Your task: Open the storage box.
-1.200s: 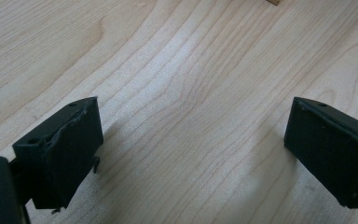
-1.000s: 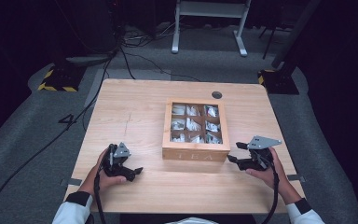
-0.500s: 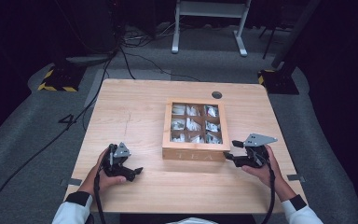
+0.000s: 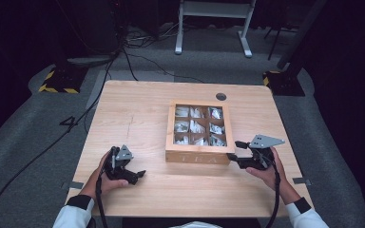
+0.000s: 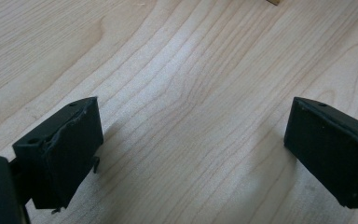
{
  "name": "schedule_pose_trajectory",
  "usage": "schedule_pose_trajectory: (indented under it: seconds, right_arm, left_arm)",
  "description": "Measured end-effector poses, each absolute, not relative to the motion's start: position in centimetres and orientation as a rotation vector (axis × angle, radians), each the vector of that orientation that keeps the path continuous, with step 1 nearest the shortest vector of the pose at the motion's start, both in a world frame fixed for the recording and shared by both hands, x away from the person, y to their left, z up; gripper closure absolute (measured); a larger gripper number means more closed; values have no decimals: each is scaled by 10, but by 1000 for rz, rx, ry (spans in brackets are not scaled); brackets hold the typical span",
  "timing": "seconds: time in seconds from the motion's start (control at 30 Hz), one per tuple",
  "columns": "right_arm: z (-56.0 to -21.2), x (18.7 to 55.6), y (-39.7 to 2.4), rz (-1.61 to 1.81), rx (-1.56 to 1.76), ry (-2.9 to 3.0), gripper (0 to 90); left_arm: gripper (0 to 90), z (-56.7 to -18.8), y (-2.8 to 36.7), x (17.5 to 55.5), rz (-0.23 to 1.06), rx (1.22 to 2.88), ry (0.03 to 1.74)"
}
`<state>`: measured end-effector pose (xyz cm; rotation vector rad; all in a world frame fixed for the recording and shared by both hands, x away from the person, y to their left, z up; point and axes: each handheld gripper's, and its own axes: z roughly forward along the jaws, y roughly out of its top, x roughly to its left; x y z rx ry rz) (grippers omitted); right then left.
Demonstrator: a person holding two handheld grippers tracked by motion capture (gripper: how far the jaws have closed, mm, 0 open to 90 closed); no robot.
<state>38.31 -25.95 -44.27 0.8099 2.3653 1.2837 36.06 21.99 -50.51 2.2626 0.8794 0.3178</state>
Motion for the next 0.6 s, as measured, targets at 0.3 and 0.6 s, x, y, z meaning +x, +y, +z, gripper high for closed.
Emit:
schedule_pose_trajectory:
  seconds: [0.3,0.6]
  right_arm:
    - [-451,385,-254,1195,822,2426,402]
    - [-450,386,-252,1211,829,2410,381]
  left_arm:
    - [48,-505,220,361,318,2262,879]
    - [48,-505,220,361,318,2262,880]
